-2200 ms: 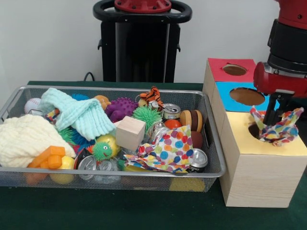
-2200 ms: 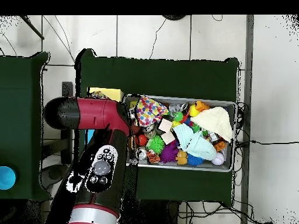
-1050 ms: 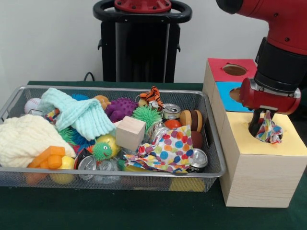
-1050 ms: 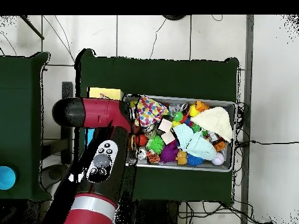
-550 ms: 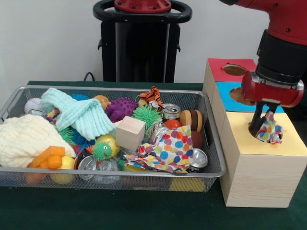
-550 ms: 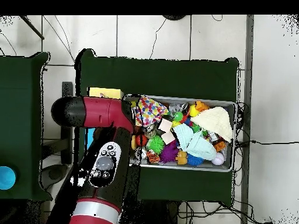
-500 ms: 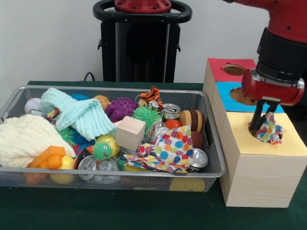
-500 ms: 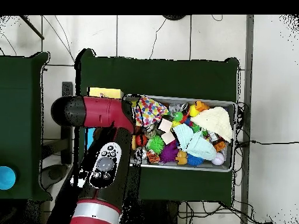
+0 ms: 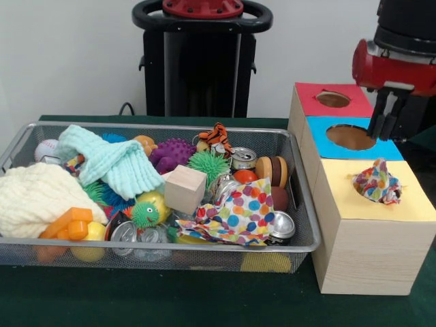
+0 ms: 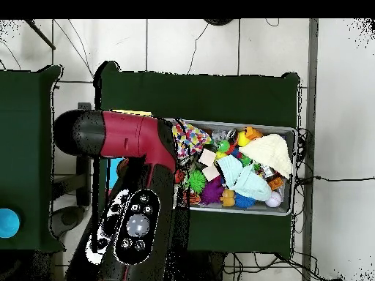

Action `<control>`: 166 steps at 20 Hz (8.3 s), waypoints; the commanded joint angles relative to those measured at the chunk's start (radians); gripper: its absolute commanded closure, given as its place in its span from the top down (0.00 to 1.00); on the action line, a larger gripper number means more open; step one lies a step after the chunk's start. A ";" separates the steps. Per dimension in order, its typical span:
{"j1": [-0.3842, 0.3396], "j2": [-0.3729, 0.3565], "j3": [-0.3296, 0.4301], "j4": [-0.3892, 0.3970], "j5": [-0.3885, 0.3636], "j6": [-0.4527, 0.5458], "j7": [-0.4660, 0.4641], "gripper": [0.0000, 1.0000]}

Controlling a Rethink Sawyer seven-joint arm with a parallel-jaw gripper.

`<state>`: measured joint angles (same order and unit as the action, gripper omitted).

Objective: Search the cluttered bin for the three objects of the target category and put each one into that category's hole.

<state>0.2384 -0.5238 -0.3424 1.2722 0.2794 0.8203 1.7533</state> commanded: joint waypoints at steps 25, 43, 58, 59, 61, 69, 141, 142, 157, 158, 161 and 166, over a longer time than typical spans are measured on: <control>-0.034 0.112 0.149 0.014 0.013 -0.169 0.170 0.00; 0.007 0.163 0.083 -0.021 -0.008 -0.115 0.207 0.00; -0.011 0.200 0.143 0.038 0.019 -0.210 0.197 0.00; -0.013 0.205 0.149 0.037 0.021 -0.223 0.197 0.00; -0.020 0.192 0.163 0.044 0.028 -0.232 0.187 0.00; -0.016 0.069 0.169 0.055 0.055 -0.147 0.184 0.00; -0.306 0.123 0.226 -0.083 -0.159 -0.082 -0.077 0.00; -0.310 0.126 0.233 -0.076 -0.163 -0.095 -0.075 0.00; -0.394 0.138 0.368 0.037 -0.249 -0.221 -0.093 1.00; -0.399 0.134 0.374 0.047 -0.255 -0.231 -0.102 1.00; -0.407 0.124 0.383 0.062 -0.282 -0.244 -0.095 1.00; -0.412 0.127 0.385 0.066 -0.307 -0.224 -0.060 1.00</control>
<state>-0.1428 -0.4083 -0.0675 1.2159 0.0358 0.6137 1.7533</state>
